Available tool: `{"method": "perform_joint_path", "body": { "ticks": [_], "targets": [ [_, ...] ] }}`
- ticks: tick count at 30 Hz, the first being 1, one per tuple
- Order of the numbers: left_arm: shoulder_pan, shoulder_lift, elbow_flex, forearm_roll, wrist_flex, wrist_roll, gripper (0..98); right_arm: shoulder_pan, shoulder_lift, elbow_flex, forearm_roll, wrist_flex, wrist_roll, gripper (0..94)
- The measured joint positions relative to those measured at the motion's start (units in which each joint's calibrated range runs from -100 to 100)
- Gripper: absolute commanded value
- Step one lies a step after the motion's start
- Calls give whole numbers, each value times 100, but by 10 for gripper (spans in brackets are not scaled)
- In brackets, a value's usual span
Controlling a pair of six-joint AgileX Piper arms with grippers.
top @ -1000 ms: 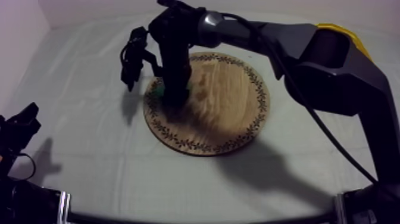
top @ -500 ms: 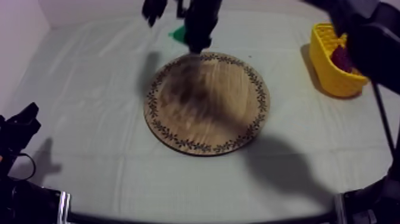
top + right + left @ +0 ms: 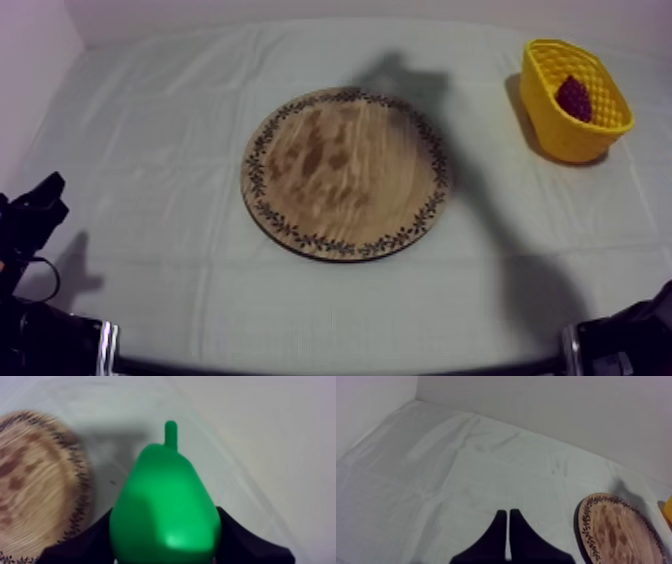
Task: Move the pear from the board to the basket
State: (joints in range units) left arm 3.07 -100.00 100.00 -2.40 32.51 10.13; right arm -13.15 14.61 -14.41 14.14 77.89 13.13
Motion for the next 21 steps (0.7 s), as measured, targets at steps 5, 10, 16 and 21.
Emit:
{"method": "perform_joint_path", "body": {
  "ticks": [5,10,16,21],
  "targets": [
    [0,0,0,0,0,0,1,498,-474,495,139,-253,-385,375],
    [0,0,0,0,0,0,1,1027,-727,1253,233,-570,-736,375],
    [0,0,0,0,0,3,1,1511,-766,2015,233,-664,-878,374],
    [0,0,0,0,0,3,1,1781,-719,2595,228,-850,-870,375]
  ]
}}
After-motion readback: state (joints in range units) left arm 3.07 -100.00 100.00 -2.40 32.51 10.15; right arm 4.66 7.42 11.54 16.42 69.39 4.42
